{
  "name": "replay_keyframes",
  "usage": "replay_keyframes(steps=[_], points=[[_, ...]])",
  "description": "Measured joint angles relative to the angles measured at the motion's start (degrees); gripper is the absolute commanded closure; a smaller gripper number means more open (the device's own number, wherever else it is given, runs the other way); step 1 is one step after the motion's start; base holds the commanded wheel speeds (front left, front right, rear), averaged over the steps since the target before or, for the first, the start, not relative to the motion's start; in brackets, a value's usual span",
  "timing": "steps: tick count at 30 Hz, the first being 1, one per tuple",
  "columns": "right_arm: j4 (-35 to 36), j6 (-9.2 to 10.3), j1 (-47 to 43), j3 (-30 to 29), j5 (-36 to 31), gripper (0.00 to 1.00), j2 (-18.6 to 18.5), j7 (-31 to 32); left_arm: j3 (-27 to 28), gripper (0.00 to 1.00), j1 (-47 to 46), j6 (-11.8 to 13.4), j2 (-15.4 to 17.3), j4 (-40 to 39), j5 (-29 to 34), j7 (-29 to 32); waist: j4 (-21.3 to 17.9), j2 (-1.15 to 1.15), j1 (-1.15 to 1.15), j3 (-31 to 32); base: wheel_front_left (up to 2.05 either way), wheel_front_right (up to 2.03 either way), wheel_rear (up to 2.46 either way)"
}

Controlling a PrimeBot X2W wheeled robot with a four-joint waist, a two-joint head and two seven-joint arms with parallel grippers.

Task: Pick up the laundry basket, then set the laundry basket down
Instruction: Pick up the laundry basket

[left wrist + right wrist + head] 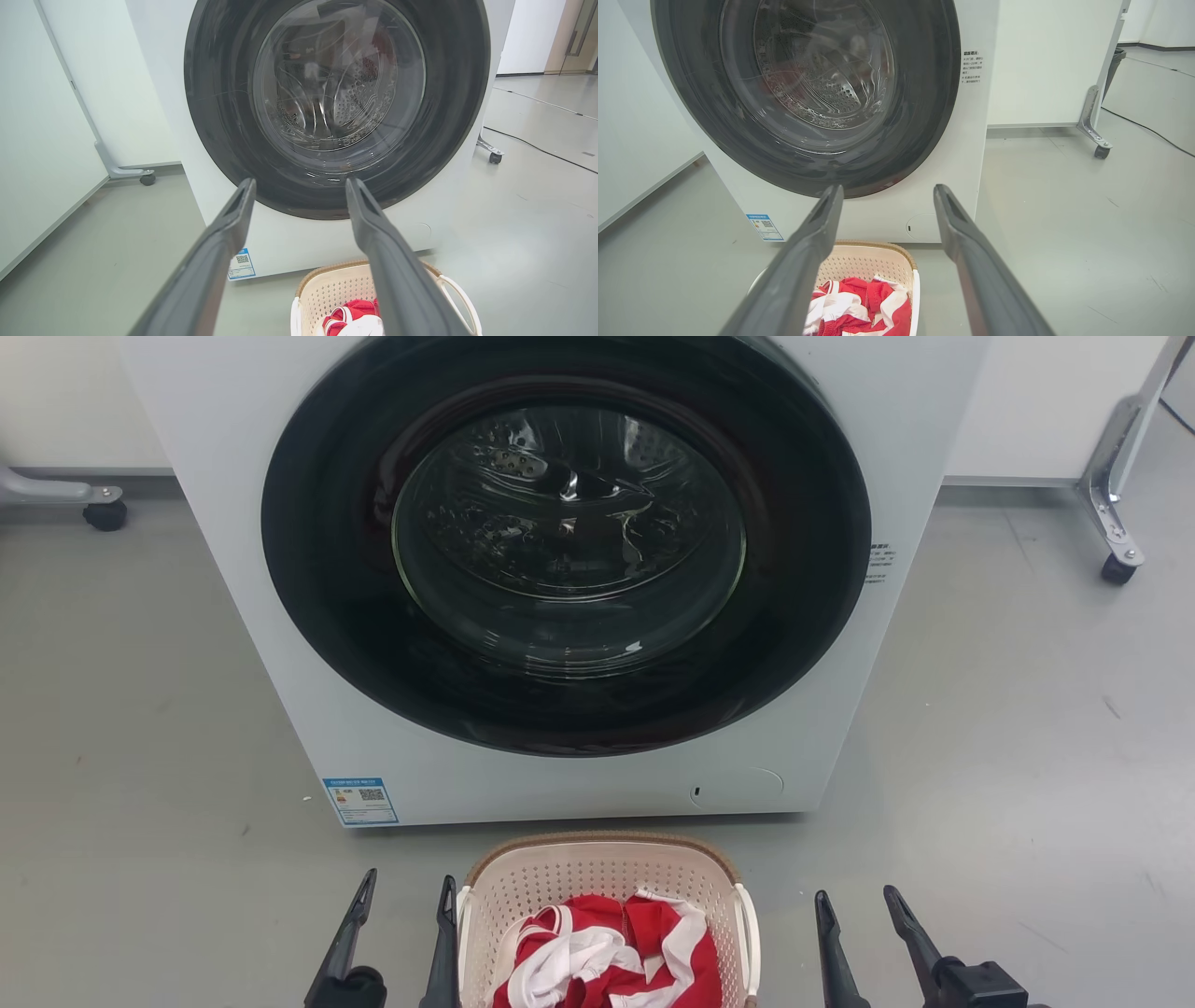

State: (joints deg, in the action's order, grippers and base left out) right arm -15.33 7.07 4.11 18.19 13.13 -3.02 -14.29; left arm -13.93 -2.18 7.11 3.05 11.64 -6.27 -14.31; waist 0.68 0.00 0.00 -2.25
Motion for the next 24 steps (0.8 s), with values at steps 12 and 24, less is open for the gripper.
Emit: replay_keyframes(steps=[12, 24], points=[[0.8, -0.01, 0.0, -0.3, -0.2, 0.00, 0.0, 0.0, -0.2, 0.00, 0.0, 0.0, 0.0, -1.4, -0.5, 0.0, 0.0, 0.00, 0.00, -0.2, 0.00, 0.00, 0.00], [1.0, -0.04, 0.0, -0.5, -0.3, 0.00, 0.0, 0.0, -0.3, 0.00, 0.0, 0.0, 0.0, -1.6, -0.7, 0.0, 0.0, 0.00, 0.00, -0.4, 0.00, 0.00, 0.00]])
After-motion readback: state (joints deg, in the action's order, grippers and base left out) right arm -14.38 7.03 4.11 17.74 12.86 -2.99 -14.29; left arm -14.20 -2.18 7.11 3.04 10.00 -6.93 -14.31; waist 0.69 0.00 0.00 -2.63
